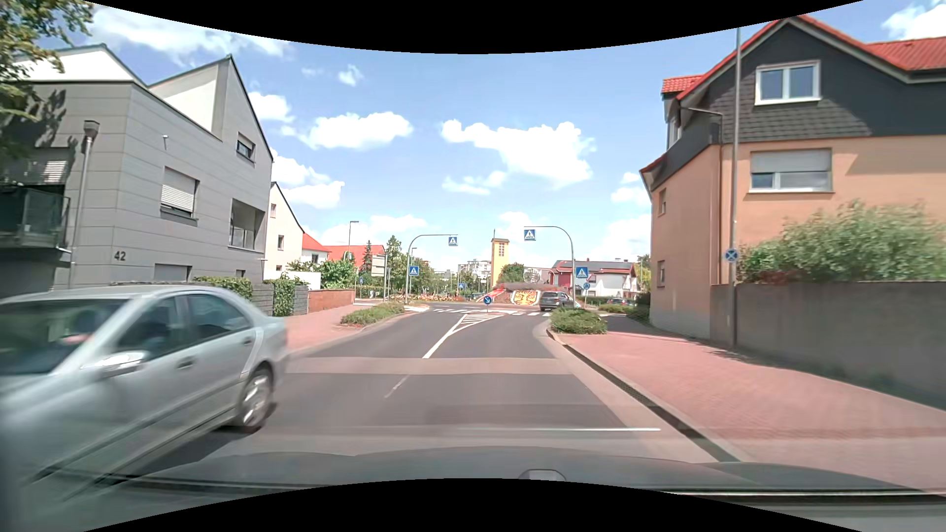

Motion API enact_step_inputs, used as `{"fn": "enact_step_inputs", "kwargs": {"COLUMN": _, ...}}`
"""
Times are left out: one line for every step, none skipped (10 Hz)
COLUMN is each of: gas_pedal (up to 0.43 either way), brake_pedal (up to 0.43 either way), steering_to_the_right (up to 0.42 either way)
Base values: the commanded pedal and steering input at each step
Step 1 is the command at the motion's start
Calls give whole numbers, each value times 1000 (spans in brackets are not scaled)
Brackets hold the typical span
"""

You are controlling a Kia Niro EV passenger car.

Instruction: Follow the waypoints while adhering to traffic rules and regulations

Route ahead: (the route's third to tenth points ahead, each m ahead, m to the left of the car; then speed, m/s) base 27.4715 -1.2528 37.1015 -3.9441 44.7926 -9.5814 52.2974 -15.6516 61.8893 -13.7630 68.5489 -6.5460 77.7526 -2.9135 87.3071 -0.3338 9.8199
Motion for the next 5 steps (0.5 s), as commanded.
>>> {"fn": "enact_step_inputs", "kwargs": {"gas_pedal": 0, "brake_pedal": 171, "steering_to_the_right": -11}}
{"fn": "enact_step_inputs", "kwargs": {"gas_pedal": 0, "brake_pedal": 171, "steering_to_the_right": -8}}
{"fn": "enact_step_inputs", "kwargs": {"gas_pedal": 0, "brake_pedal": 177, "steering_to_the_right": -4}}
{"fn": "enact_step_inputs", "kwargs": {"gas_pedal": 0, "brake_pedal": 189, "steering_to_the_right": 1}}
{"fn": "enact_step_inputs", "kwargs": {"gas_pedal": 0, "brake_pedal": 189, "steering_to_the_right": 5}}
